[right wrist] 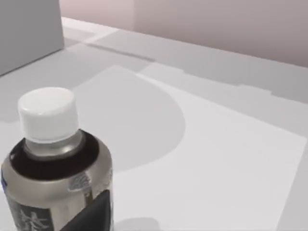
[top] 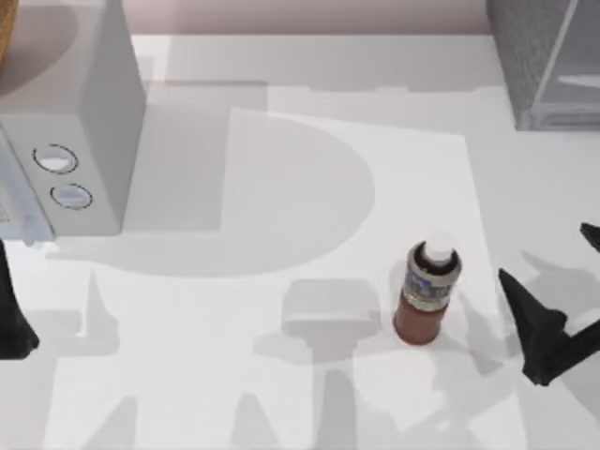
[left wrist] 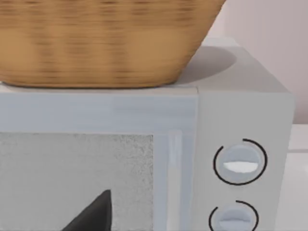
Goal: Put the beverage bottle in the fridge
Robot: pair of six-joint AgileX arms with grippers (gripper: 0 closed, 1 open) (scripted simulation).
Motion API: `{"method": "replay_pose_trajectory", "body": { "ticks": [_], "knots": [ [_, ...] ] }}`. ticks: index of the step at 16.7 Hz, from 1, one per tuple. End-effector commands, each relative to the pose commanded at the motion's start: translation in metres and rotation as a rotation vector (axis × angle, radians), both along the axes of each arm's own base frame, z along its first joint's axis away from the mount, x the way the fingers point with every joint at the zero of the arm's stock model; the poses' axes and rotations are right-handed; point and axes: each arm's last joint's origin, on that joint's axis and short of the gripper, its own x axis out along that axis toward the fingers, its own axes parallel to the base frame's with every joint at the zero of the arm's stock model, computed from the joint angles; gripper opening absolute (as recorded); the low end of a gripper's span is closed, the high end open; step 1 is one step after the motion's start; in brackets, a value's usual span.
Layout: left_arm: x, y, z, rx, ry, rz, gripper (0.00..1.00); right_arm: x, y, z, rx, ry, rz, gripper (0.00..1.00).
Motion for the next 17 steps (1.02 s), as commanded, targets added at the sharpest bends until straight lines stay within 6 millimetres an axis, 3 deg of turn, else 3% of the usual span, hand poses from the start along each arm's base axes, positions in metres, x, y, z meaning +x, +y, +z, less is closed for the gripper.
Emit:
{"method": "replay_pose_trajectory", "body": {
  "ticks": [11,17],
  "knots": [
    [0.000,0.000,0.000,0.000,0.000,0.000,1.00,0.003,0.028,-0.032,-0.013,0.048,0.223,1.00],
    [0.000,0.000,0.000,0.000,0.000,0.000,1.00,0.002,0.031,-0.037,-0.014,0.048,0.248,1.00]
  ]
}}
